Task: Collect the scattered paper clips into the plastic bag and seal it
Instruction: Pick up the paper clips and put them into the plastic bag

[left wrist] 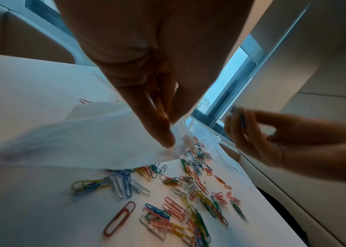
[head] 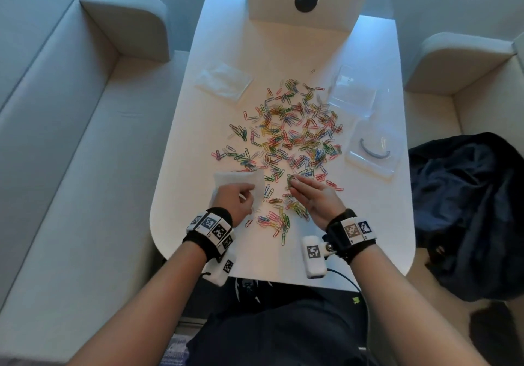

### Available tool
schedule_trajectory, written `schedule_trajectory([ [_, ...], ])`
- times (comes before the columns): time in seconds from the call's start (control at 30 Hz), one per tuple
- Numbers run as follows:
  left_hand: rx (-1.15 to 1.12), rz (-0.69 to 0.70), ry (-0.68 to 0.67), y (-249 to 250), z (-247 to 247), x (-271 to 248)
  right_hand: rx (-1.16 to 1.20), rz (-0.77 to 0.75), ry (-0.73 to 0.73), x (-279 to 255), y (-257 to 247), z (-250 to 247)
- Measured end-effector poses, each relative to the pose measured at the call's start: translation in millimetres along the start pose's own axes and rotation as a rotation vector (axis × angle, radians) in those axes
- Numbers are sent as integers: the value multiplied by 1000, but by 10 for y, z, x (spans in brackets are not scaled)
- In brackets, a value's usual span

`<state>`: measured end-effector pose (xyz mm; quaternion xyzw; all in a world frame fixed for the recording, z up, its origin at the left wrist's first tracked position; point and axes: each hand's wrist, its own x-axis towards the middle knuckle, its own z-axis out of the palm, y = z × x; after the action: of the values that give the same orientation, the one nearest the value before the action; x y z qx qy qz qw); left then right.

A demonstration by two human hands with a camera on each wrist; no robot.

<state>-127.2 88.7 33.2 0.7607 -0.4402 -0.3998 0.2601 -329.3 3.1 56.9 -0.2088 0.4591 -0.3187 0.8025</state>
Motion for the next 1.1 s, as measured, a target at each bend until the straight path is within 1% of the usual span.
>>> schedule_trajectory([
  [0.07,-3,7,-12,56,39,20,6,21,-67,18,60,181],
  [0.13,5,23,-11,125,44,36,-57,15,-83,49,181,318],
  [0.27,45,78,38,247,-9,67,-382,-88,14,183,463,392],
  [0.33,84,105,67,289,-34,86,-552,-104,58,247,532,402],
  [0.4,107,136,68,313,-55,104,-673,-71,88,318,518,415],
  [0.43,121,150,66,311,-62,117,-703,-28,93,341,490,440],
  [0.5,153,176,58,302,-90,137,-798,19,75,387,407,498],
  [0.6,155,193,48,297,-139,139,-1055,-61,-1,388,255,614],
  [0.63,150,197,50,295,-155,134,-1102,-78,-6,404,217,648],
  [0.67,150,201,54,294,-171,128,-1117,-76,-7,415,184,679],
  [0.77,140,193,83,272,-212,99,-1062,-75,2,427,142,758],
  [0.8,129,183,90,262,-223,82,-1090,-108,7,410,133,779],
  [0.9,106,170,129,215,-237,28,-1300,-328,-17,310,145,805],
  [0.93,99,167,150,195,-243,9,-1322,-379,-43,269,144,807],
  [1.0,81,150,192,150,-276,-21,-1247,-454,-83,204,133,805],
  [1.1,27,105,234,54,-385,-70,-1172,-749,-87,54,83,775],
])
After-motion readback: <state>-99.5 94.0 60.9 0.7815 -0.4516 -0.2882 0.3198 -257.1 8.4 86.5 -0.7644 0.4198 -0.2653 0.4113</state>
